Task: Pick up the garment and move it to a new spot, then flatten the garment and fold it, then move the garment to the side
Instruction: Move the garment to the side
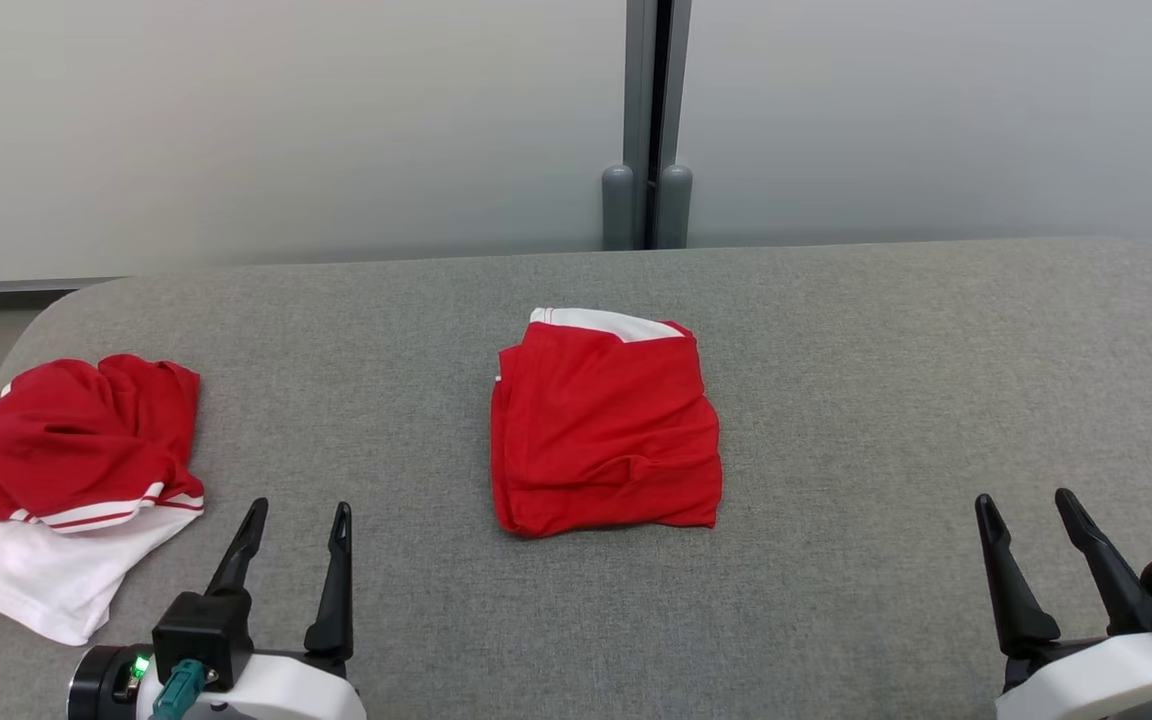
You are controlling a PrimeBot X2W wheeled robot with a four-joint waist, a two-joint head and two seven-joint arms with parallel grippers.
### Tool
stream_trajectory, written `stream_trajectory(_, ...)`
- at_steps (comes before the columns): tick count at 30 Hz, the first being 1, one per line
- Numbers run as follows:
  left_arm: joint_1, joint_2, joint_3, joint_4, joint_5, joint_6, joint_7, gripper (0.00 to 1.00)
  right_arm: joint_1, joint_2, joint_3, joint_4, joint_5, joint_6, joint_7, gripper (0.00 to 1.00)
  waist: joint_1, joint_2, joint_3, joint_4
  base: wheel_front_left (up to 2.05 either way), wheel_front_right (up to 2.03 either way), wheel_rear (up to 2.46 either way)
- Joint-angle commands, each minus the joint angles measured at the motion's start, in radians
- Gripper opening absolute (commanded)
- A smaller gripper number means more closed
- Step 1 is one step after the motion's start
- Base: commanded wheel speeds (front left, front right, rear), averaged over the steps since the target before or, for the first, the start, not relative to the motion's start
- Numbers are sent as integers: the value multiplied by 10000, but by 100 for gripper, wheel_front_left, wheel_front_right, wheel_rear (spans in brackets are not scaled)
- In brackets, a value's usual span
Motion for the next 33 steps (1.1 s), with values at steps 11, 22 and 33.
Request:
stream_trajectory(11,-1191,-279,-389,-5,142,-106,-241,100,-912,-623,425,589,209,22,-61,100,0,-1,1035,1049,0,0,0)
stream_trajectory(22,-2415,-1098,-819,247,114,-194,-686,100,-3780,-1232,1972,3680,898,24,-591,100,0,-1,2690,2663,0,0,0)
stream_trajectory(33,-2793,-1397,-813,253,140,-196,-762,100,-5371,-891,2862,7040,1753,24,-572,0,0,-1,3184,3012,0,0,0)
